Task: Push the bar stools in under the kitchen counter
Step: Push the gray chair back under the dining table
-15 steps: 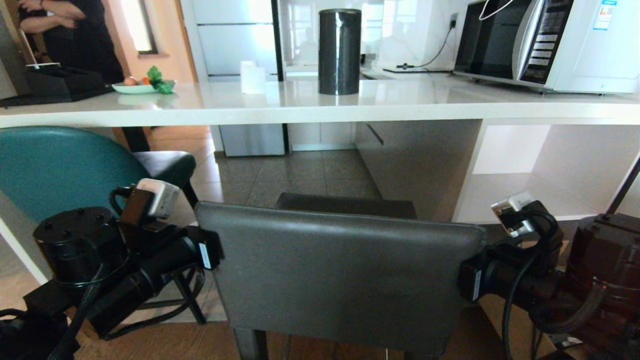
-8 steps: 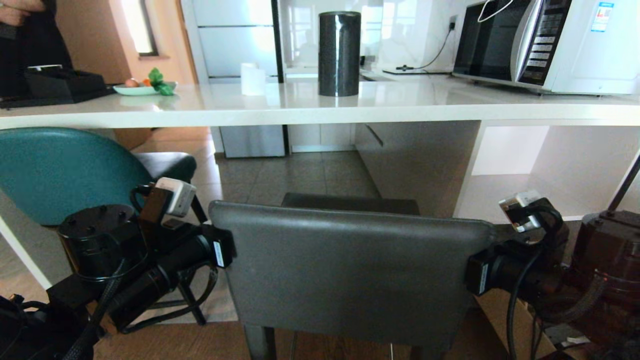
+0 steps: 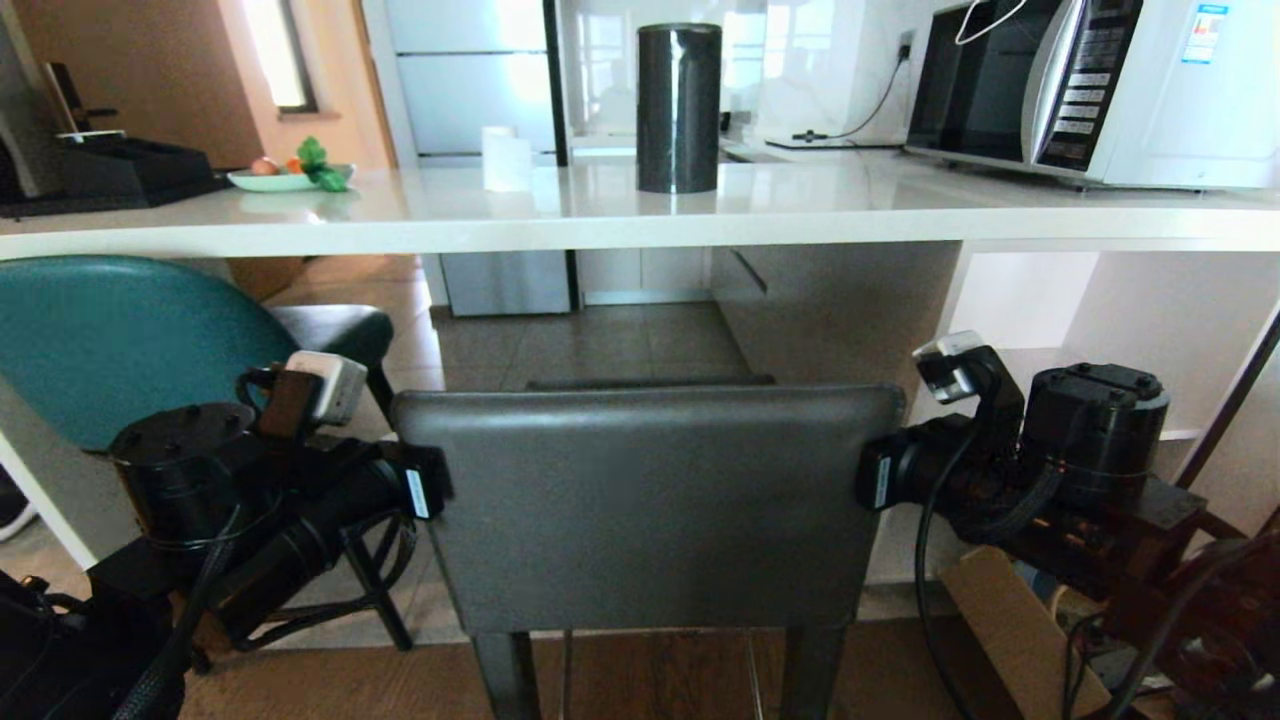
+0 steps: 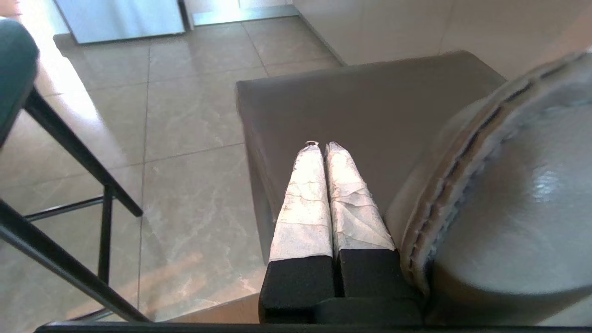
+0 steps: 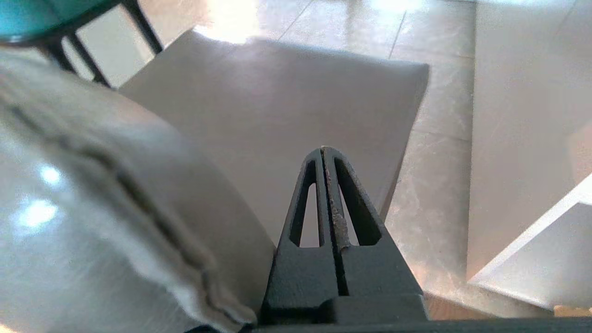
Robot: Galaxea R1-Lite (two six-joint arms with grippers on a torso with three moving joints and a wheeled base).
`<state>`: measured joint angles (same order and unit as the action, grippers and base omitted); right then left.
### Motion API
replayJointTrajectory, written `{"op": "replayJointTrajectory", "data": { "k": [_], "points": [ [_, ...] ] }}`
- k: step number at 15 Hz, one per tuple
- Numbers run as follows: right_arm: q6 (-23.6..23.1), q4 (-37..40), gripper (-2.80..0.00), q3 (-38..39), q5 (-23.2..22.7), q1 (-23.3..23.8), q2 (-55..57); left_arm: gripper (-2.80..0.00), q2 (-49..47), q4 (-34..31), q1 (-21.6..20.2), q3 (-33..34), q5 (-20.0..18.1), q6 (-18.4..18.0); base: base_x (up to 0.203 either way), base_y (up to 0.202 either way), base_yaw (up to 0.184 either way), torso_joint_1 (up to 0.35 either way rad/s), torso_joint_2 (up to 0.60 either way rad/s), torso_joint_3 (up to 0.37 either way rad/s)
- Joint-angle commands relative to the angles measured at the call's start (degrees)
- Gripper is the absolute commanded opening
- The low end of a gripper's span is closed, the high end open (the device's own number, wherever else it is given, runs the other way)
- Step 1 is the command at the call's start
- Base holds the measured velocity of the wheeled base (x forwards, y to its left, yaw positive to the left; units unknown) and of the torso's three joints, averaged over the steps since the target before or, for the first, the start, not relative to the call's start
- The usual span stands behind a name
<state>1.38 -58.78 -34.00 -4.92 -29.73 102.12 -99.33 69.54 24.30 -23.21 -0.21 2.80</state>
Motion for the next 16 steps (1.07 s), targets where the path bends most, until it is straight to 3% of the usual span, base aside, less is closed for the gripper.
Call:
{"op": "replayJointTrajectory", "data": {
  "k": [1, 6, 16],
  "points": [
    [0.03, -1.34, -2.8, 2.23, -0.15, 1.04, 0.54, -2.8, -3.24, -0.01, -0.8, -1.33, 0.21, 0.01, 0.0, 0.0, 0.0, 0.0, 0.0, 0.0],
    [0.03, -2.93, -2.8, 3.33, -0.44, 2.84, 1.5, -2.8, -6.54, -0.07, -0.57, -3.58, 0.26, -0.16, 0.0, 0.0, 0.0, 0.0, 0.0, 0.0],
    [-0.14, -3.62, -2.8, 2.62, -0.36, 2.84, 2.91, -2.8, -5.79, -0.01, -0.41, -3.08, 1.44, -0.17, 0.18, 0.0, 0.002, 0.001, 0.0, 0.003]
  ]
}}
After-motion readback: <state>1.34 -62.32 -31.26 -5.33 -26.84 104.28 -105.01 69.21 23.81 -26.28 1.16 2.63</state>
